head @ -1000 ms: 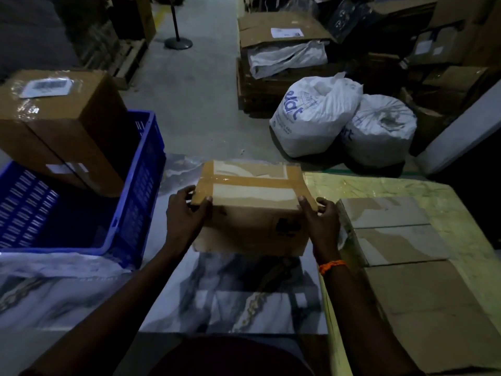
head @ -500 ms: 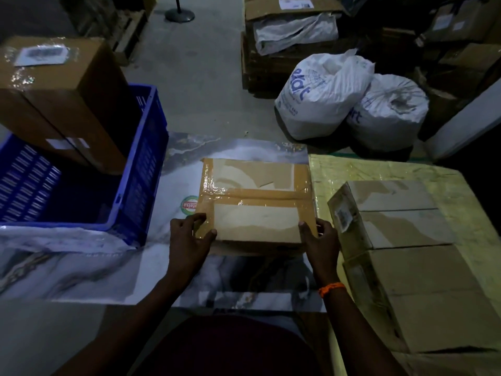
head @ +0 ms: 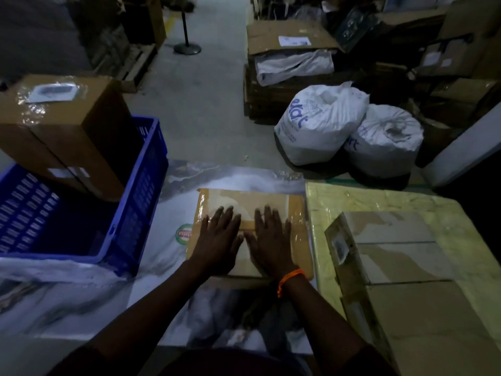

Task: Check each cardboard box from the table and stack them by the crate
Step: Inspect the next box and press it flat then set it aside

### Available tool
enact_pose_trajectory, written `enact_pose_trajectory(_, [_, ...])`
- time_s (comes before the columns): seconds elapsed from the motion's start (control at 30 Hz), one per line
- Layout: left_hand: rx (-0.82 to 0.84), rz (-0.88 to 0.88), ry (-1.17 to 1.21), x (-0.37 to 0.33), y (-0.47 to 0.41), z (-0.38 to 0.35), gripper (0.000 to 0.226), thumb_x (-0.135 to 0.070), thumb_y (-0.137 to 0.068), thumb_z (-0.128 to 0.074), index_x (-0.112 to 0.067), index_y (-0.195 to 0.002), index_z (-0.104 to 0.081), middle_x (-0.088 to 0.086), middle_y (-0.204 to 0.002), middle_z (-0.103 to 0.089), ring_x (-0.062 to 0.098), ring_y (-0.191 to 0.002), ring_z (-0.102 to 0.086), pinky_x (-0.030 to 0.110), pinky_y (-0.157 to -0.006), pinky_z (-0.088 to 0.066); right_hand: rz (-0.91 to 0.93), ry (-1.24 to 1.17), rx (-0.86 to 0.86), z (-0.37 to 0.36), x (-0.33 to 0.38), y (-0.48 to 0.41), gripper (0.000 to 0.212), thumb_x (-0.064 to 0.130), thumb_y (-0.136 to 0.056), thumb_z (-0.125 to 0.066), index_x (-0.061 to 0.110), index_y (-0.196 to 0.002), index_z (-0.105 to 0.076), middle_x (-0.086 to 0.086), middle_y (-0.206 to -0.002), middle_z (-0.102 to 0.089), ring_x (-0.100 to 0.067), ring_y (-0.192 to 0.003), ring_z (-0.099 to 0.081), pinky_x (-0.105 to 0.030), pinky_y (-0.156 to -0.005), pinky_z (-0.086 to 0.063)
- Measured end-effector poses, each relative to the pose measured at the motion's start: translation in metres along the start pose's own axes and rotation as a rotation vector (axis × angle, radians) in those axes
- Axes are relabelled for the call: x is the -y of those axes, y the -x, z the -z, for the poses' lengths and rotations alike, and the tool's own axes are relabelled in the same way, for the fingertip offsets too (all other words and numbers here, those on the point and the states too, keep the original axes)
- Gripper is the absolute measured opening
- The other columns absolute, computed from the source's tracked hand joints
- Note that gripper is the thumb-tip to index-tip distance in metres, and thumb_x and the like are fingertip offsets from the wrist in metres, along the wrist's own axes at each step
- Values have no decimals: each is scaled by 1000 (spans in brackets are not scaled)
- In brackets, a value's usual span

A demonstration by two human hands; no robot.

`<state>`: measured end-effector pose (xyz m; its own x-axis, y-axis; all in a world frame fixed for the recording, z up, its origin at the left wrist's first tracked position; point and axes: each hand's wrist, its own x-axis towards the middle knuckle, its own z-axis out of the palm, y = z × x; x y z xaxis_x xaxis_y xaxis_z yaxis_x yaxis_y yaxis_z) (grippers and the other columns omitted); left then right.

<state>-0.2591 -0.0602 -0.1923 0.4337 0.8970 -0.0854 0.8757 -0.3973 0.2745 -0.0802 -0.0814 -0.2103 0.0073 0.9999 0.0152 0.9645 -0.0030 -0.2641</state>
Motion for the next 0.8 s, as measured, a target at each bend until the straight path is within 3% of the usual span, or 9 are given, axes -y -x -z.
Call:
enact_pose_trajectory(0.07, [11, 6, -8, -4, -10, -1, 70, -57, -101, -10, -23, -161, -24, 5, -170, -9, 28, -157, -6, 57, -123, -7, 23, 24, 18, -3, -2, -7, 68, 54, -101, -28, 21, -161, -29, -11, -169, -21, -33, -157, -16, -67, -121, -12])
enact_pose_trajectory(0.17, [-9, 14, -18, -5, -14, -4, 69, -56, -101, -10, -23, -160, -27, 5, -170, -13, 29, -157, -9, 59, -123, -9, 32, 41, 27, -9, -8, -12, 64, 49, -101, -36, 22, -159, -35, -11, -167, -28, -33, -155, -23, -68, -117, -24])
enact_pose_trajectory(0.37, [-4, 12, -33, -5, -16, -5, 72, -58, -100, -5, -25, -162, -19, 2, -171, -2, 25, -157, 1, 53, -123, -1, 50, 48, -21, -15, -10, -12, 64, 50, -102, -35, 22, -160, -34, -9, -168, -26, -31, -156, -20, -60, -118, -11])
enact_pose_trajectory(0.43, [16, 0, -38, -3, -15, -4, 71, -59, -100, -7, -27, -162, -17, 0, -171, 0, 25, -157, 2, 54, -123, -1, 64, 23, 4, -12, -14, -10, 65, 54, -103, -30, 26, -162, -25, -5, -171, -15, -28, -158, -10, -58, -121, -4])
enact_pose_trajectory(0.53, [-12, -37, -64, 0, -4, -5, 68, -57, -101, -24, -21, -157, -34, 6, -168, -20, 29, -155, -19, 62, -119, -17, 81, -10, 73, -6, -20, 6, 68, 59, -103, -23, 30, -164, -12, 3, -171, 4, -22, -158, 8, -53, -124, 8])
enact_pose_trajectory(0.6, [-54, -74, -59, 7, 13, -14, 69, -58, -102, -26, -15, -154, -42, 9, -164, -31, 32, -151, -30, 60, -118, -19, 89, -1, 60, -4, -23, 29, 67, 62, -104, -19, 30, -164, -17, 2, -172, -1, -23, -159, 0, -50, -123, 6])
enact_pose_trajectory(0.67, [-81, -98, -59, 13, 35, -25, 70, -59, -105, -19, -13, -157, -35, 8, -165, -26, 29, -153, -25, 57, -122, -14, 129, 41, 28, -6, -26, 56, 66, 61, -106, -17, 29, -163, -21, 0, -172, -11, -25, -158, -9, -51, -123, -2])
enact_pose_trajectory(0.8, [-130, -99, -67, 13, 52, -29, 67, -53, -107, -17, -11, -157, -34, 9, -166, -26, 26, -154, -23, 60, -120, -24, 145, 62, -4, -7, -29, 82, 63, 58, -108, -18, 28, -164, -17, 2, -172, -10, -21, -159, -5, -53, -125, -3])
